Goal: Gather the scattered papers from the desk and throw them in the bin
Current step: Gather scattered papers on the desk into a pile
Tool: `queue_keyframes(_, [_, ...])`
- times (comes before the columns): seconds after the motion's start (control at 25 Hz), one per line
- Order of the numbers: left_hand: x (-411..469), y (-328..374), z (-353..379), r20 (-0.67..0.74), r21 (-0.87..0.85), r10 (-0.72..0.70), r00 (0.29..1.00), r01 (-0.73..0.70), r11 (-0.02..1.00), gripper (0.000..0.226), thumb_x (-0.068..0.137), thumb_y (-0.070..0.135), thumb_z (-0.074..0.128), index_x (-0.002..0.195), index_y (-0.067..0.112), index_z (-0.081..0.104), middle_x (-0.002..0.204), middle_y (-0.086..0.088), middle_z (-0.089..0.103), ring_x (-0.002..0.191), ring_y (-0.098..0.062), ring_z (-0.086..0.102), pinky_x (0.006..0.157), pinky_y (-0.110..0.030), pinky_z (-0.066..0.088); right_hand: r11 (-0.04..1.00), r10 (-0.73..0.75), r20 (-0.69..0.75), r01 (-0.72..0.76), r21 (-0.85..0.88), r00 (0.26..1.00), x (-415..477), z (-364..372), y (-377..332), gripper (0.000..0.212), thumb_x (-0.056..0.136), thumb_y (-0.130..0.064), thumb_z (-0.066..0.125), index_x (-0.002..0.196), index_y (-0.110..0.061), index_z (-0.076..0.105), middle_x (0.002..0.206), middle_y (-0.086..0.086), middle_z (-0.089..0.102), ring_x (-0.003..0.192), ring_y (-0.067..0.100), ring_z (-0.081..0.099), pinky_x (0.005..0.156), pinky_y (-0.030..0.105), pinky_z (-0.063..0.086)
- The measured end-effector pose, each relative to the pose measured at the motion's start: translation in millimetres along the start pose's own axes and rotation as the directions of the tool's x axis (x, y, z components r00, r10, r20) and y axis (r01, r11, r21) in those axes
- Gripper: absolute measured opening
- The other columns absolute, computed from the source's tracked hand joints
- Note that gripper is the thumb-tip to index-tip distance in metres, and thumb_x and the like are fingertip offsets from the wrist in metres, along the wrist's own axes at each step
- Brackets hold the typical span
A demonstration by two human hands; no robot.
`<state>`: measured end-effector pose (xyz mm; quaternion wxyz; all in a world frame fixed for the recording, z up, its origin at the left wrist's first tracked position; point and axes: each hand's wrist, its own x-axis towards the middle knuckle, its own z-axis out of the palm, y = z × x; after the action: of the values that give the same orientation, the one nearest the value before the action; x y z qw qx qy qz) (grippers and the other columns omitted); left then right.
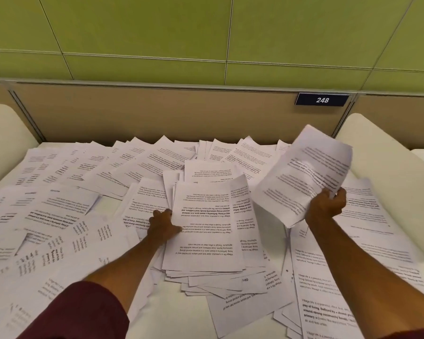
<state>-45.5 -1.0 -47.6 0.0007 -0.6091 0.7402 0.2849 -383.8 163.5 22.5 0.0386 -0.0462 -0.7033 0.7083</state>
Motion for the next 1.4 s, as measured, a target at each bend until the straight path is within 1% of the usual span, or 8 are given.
queue_keyframes(0.16, [-3.1, 3.9, -2.0, 0.003, 0.009, -0.005, 1.000, 0.005, 1.000, 0.073, 0.078, 0.037, 0.074, 0.138, 0.013, 0.041, 0.136, -0.018, 0.037, 0.128, -0.036, 0.038, 0.104, -0.042, 0.038, 1.000, 0.000, 0.060, 0.001, -0.021, 0.998, 4.4, 5.1, -5.6, 0.027, 0.094, -0.003, 0.052, 0.120, -0.004, 0.059, 0.120, 0.016, 0.064, 0.106, 0.027, 0.062, 0.094, 0.035, 0.052])
queue_keyframes(0.4, [2.3, 8.4, -0.1, -0.025, -0.187, -0.082, 0.996, 0.076, 0.979, 0.054, 0.084, 0.029, 0.068, 0.131, 0.008, 0.053, 0.134, -0.021, 0.048, 0.123, -0.036, 0.048, 0.105, -0.041, 0.040, 0.964, -0.041, 0.508, 0.167, -0.205, 0.861, -24.3, 15.0, 25.7, 0.024, 0.091, -0.004, 0.056, 0.115, -0.003, 0.059, 0.112, 0.021, 0.066, 0.099, 0.034, 0.064, 0.085, 0.040, 0.054])
queue_keyframes(0.52, [8.0, 14.4, -1.2, -0.017, -0.536, -0.305, 0.952, 0.248, 0.807, 0.051, 0.093, 0.040, 0.050, 0.124, 0.000, 0.057, 0.126, -0.022, 0.057, 0.115, -0.037, 0.055, 0.100, -0.045, 0.045, 0.861, 0.115, 0.716, 0.290, -0.417, 0.689, -48.4, 19.6, 52.4, 0.031, 0.090, -0.012, 0.063, 0.118, -0.002, 0.055, 0.119, 0.021, 0.064, 0.097, 0.028, 0.062, 0.081, 0.038, 0.052])
queue_keyframes(0.68, [8.4, 24.8, -3.3, 0.082, -0.666, -0.397, 0.914, 0.347, 0.661, 0.067, 0.088, 0.050, 0.055, 0.134, 0.002, 0.043, 0.134, -0.020, 0.047, 0.120, -0.036, 0.050, 0.103, -0.046, 0.042, 0.598, 0.371, 0.672, 0.389, -0.701, 0.641, -79.8, 33.8, 74.0, 0.074, 0.078, -0.037, 0.078, 0.131, 0.002, 0.043, 0.131, 0.019, 0.054, 0.119, 0.035, 0.055, 0.099, 0.046, 0.048])
queue_keyframes(0.92, [6.0, 40.1, -0.8, 0.199, -0.730, -0.282, 0.939, 0.333, 0.597, 0.068, 0.087, 0.003, 0.064, 0.143, -0.001, 0.026, 0.144, -0.019, 0.039, 0.121, -0.029, 0.046, 0.104, -0.040, 0.037, 0.683, 0.525, 0.660, 0.197, -0.703, 0.537, -90.6, 50.4, 70.1, 0.055, 0.071, -0.015, 0.085, 0.110, 0.000, 0.050, 0.115, 0.017, 0.062, 0.103, 0.032, 0.062, 0.085, 0.040, 0.054])
queue_keyframes(1.16, [4.2, 25.0, 6.2, 0.319, -0.667, -0.084, 0.944, 0.287, 0.688, 0.071, 0.074, -0.004, 0.075, 0.138, -0.001, 0.042, 0.137, -0.023, 0.051, 0.124, -0.038, 0.051, 0.105, -0.051, 0.041, 0.826, 0.542, 0.784, -0.019, -0.564, 0.303, -87.2, 29.6, 78.1, 0.045, 0.065, 0.002, 0.082, 0.107, 0.005, 0.065, 0.105, 0.022, 0.072, 0.080, 0.036, 0.073, 0.073, 0.048, 0.061])
queue_keyframes(1.28, [-5.6, 34.4, 1.4, 0.247, -0.734, -0.012, 0.969, 0.195, 0.650, 0.063, 0.079, -0.012, 0.067, 0.137, -0.002, 0.043, 0.135, -0.023, 0.053, 0.122, -0.038, 0.052, 0.099, -0.041, 0.044, 0.853, 0.514, 0.810, -0.074, -0.516, 0.282, -84.6, 34.1, 75.1, 0.059, 0.062, 0.003, 0.082, 0.117, 0.007, 0.060, 0.111, 0.023, 0.070, 0.091, 0.040, 0.071, 0.077, 0.053, 0.059])
queue_keyframes(1.4, [-10.5, 47.2, -16.0, 0.148, -0.794, 0.033, 0.988, 0.099, 0.600, 0.057, 0.080, -0.013, 0.065, 0.133, -0.002, 0.048, 0.132, -0.023, 0.055, 0.115, -0.036, 0.056, 0.092, -0.038, 0.047, 0.884, 0.444, 0.844, 0.003, -0.467, 0.299, -84.5, 38.5, 50.4, 0.046, 0.068, 0.008, 0.077, 0.112, 0.003, 0.064, 0.113, 0.020, 0.070, 0.095, 0.037, 0.069, 0.074, 0.042, 0.061])
